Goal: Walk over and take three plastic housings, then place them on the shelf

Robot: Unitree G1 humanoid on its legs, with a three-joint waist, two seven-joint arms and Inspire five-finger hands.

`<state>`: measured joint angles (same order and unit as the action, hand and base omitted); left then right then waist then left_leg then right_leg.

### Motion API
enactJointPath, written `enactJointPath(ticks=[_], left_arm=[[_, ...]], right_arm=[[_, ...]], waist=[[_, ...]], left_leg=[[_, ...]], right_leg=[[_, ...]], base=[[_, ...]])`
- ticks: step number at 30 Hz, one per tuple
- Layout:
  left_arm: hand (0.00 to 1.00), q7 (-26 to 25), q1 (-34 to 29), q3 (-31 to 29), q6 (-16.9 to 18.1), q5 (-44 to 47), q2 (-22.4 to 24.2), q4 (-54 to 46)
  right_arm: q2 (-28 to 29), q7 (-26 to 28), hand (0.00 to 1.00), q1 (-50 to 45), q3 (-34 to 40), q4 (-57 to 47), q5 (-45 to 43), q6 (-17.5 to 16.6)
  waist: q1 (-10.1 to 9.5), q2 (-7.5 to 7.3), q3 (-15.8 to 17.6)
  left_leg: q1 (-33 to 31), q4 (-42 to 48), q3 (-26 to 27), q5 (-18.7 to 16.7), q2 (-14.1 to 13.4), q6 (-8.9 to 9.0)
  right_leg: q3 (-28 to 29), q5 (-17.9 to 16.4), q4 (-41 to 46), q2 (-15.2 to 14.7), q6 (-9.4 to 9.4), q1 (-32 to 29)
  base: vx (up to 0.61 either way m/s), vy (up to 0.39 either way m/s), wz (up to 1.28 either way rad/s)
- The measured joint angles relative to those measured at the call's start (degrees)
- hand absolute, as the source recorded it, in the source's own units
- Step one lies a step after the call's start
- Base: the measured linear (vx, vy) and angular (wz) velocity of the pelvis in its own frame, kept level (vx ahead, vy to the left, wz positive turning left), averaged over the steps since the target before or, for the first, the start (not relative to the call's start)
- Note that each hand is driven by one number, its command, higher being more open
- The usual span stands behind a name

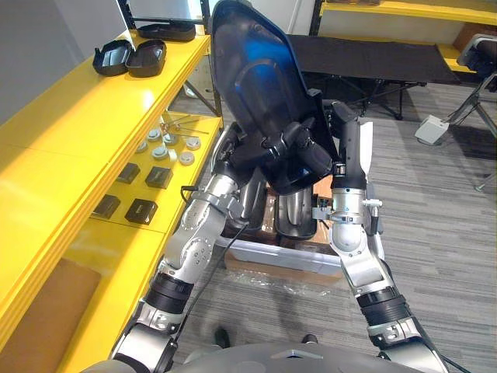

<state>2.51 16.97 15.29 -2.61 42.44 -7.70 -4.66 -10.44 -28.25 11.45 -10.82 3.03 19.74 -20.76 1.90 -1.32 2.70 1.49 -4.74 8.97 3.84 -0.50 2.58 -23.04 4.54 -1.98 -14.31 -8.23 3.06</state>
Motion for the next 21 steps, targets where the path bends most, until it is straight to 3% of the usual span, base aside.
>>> enactJointPath(ticks=[3,6,11,18,19,21], left_arm=[[0.0,-0.05,0.0,0.11,-0.08,-0.03,0.1,0.18],[0.0,-0.25,0.0,-2.01,-0.15,-0.05,0.12,2.63],[0.0,0.71,0.0,-2.79,-2.54,0.37,-0.38,3.07],[0.0,2.13,0.0,-2.76,-4.8,4.21,-1.84,3.08],[0.0,2.27,0.0,-2.71,-4.81,4.26,-1.87,3.08],[0.0,2.33,0.01,-2.6,-4.72,4.32,-1.85,3.08]], right_arm=[[-0.03,-1.08,0.0,-0.05,-0.45,0.31,0.04,-0.87],[-0.39,-1.5,0.0,-1.41,-2.24,0.32,0.34,-4.57],[-0.07,-2.43,0.0,-2.03,-2.97,0.72,0.26,-4.61],[-0.58,-3.58,0.0,-2.76,-3.34,0.6,0.34,-5.57],[-0.65,-3.59,1.0,-2.84,-3.29,0.6,0.34,-5.77],[-0.9,-3.6,1.0,-2.99,-3.27,0.53,0.34,-6.15]], waist=[[0.12,0.0,-0.01],[0.44,-0.16,-0.72],[0.56,-1.0,-1.41],[1.32,-1.09,-1.46],[1.44,-1.1,-1.48],[1.61,-1.13,-1.64]], left_leg=[[0.0,-0.01,-0.02,0.13,-0.01,0.0],[-0.02,-0.01,-0.04,0.35,-0.05,0.05],[-0.11,-0.02,-0.14,0.37,-0.05,0.06],[-0.37,-0.02,-0.11,0.41,-0.06,0.02],[-0.46,-0.01,-0.06,0.42,-0.05,0.01],[-0.88,0.0,-0.01,0.51,-0.06,0.01]], right_leg=[[0.0,0.0,-0.02,0.02,0.0,0.0],[0.0,0.0,-0.09,0.06,0.0,0.0],[-0.08,0.0,-0.09,0.08,0.04,-0.05],[-0.04,-0.06,-0.08,0.08,0.16,-0.58],[0.0,-0.04,-0.08,0.07,0.18,-0.66],[0.1,0.08,-0.06,0.08,0.2,-0.99]], base=[[0.0,0.0,0.0],[0.0,0.0,0.0],[0.0,0.0,0.0],[0.0,0.0,0.0],[0.0,0.0,-0.03],[0.0,0.0,0.0]])
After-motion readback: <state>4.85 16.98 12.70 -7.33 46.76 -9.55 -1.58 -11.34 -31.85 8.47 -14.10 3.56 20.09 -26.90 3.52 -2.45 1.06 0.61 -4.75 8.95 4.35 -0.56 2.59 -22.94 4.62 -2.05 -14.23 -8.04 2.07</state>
